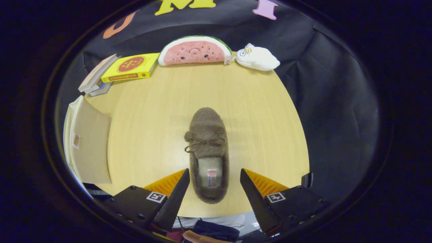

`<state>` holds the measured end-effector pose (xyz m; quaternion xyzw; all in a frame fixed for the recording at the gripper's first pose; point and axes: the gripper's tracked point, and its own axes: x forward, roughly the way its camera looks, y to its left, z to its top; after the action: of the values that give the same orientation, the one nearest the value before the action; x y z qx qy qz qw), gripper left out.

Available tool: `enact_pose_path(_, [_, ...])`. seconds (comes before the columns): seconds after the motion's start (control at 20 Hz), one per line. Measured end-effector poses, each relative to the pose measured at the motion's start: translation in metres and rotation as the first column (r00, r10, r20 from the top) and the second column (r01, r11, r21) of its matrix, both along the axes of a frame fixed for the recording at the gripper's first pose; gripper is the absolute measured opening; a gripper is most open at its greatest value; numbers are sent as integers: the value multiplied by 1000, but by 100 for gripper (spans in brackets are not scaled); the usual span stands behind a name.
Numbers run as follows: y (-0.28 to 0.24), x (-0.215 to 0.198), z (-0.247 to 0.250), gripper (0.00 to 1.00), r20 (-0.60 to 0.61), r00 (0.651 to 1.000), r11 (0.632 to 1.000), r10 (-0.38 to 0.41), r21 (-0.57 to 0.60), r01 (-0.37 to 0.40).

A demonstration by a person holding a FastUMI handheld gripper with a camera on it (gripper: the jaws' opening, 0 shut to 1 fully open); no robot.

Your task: Open the storage box then place both shoes into the box .Put the left shoe in first, then the right shoe, with the right side of both shoes facing outward in a uniform manner.

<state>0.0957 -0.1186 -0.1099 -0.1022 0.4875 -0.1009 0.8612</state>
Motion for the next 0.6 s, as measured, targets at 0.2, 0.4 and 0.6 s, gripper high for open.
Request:
enact_pose_path(0.2, [-36, 9, -16, 90, -50, 999, 990, -16, -139, 9])
enact_pose_path(0.4, [-41, 14, -42, 59, -136, 991, 995, -15, -104, 1])
enact_pose_path(0.6, [-34, 22, -52, 41, -133, 991, 995, 19, -96, -32])
